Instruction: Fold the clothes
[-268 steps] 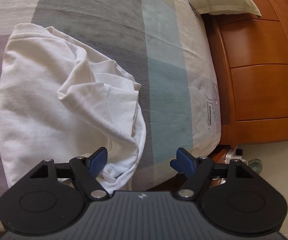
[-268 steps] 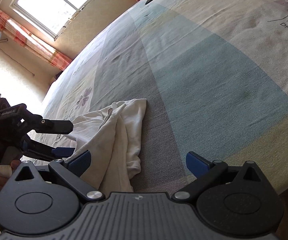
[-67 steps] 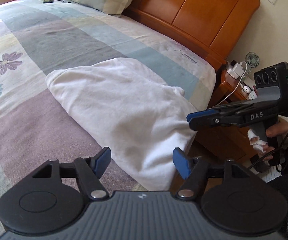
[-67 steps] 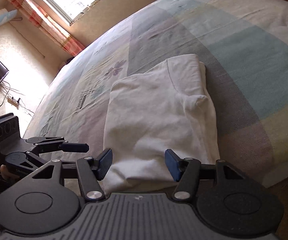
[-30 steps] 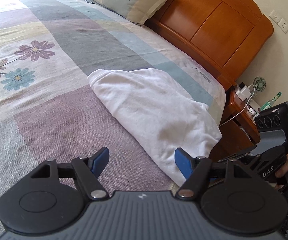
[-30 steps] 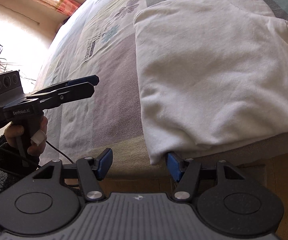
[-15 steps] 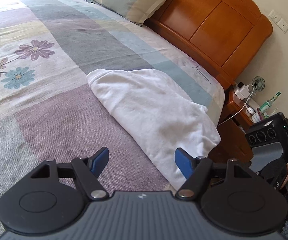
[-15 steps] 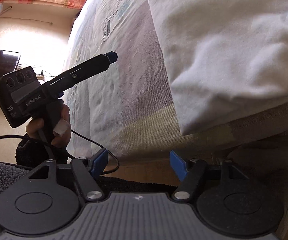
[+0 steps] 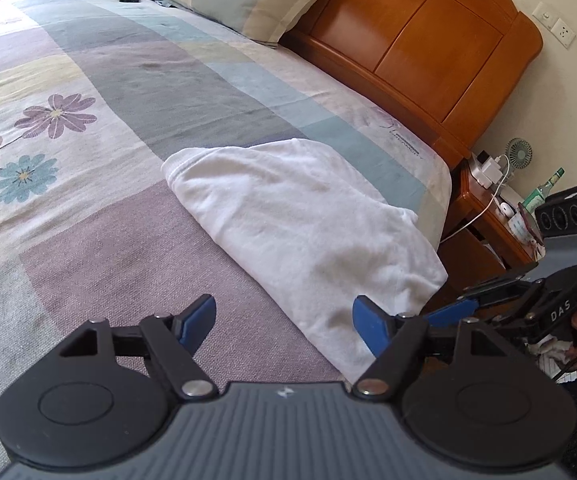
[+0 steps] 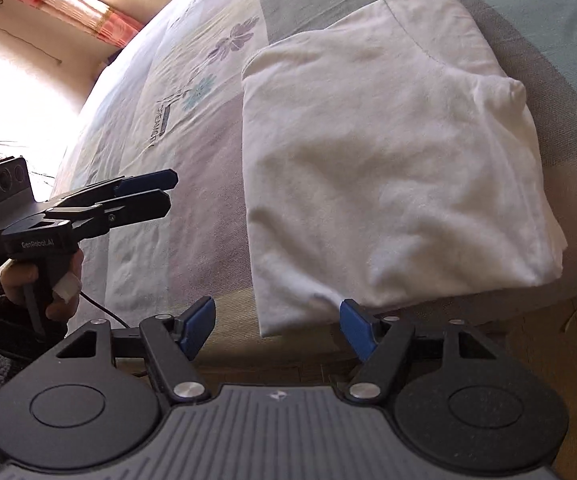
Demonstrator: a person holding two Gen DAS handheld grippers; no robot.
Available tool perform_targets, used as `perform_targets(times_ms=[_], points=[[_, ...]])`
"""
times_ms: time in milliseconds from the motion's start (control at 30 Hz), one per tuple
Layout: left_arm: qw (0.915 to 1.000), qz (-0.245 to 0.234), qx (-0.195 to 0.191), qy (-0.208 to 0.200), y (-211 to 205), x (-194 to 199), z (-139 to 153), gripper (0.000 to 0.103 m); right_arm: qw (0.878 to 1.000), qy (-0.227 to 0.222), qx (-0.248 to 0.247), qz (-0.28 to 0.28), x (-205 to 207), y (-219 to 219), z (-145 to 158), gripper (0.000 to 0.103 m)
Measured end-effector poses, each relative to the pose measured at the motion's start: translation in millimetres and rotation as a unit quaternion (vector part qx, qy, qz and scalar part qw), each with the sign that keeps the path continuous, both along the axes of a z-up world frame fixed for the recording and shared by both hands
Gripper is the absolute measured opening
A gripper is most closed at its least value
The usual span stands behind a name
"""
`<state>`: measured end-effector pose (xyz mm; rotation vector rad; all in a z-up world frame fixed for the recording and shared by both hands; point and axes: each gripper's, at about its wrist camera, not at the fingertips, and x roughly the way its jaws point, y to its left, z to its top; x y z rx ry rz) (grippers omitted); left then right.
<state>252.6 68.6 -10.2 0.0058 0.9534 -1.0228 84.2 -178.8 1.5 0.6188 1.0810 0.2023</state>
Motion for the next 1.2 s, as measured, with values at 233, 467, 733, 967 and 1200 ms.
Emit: perform_targets(times_ms=[233, 467, 733, 967, 1200], points=[[0.9992, 0.025, 0.004, -0.030, -30, 11, 19, 0.075, 0.989, -0.097, -0.114, -0.017, 38, -21, 32, 0.075], [0.9959, 0.086, 0.028, -0.006, -39, 5, 11, 0.076, 0.986, -0.050, -0.157, 0.003, 49, -59, -12, 0.075], [0.9864, 0.163, 0.012, -0.023, -102, 16, 26, 0.076, 0.981, -0.142, -0.075, 0.104, 89, -88, 9, 0.076], [0.9746, 0.200, 0.097, -0.028, -168, 45, -14, 0.076, 0.976, -0.142, -0.044, 0.157, 100, -102, -28, 0.076], [0.9672, 0.226, 0.107, -0.049, -203, 76, -20, 0.075, 0.974, -0.166, -0.013, 0.152, 89, -118, -34, 0.076]])
